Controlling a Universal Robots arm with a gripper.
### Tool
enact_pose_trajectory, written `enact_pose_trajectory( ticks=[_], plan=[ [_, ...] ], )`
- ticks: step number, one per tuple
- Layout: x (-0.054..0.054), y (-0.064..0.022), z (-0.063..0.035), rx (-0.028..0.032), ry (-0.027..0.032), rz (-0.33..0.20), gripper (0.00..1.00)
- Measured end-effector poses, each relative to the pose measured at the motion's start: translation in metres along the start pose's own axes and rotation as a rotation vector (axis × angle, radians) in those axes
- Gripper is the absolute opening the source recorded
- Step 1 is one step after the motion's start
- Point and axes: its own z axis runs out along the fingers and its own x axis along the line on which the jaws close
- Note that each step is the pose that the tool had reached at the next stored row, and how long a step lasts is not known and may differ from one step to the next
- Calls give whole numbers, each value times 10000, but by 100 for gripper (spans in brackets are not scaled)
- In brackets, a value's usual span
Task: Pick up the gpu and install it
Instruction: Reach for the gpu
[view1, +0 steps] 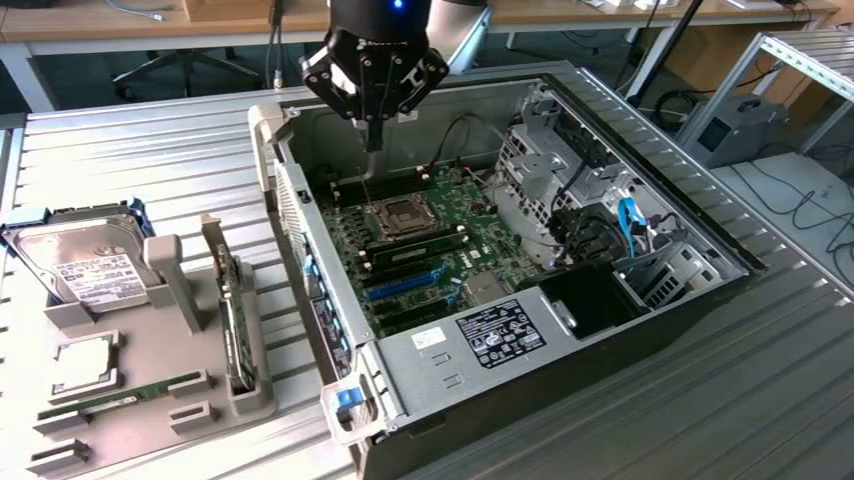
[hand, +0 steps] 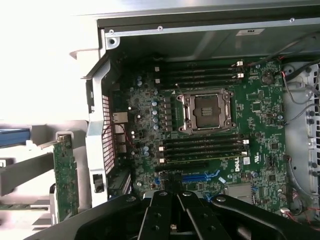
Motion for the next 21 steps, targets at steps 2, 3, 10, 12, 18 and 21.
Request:
enact_pose_trajectory(
  ticks=[2,3,10,12,18,21],
  plan=[
    [7,-1,0,0,0,0,11],
    [11,-1,0,0,0,0,11],
    [40,-3,-1,0,0,0,11],
    [47,-4,-1,0,0,-1,11],
    [75,-6,-2,0,0,0,11],
    [90,-7,-2,0,0,0,11]
  ],
)
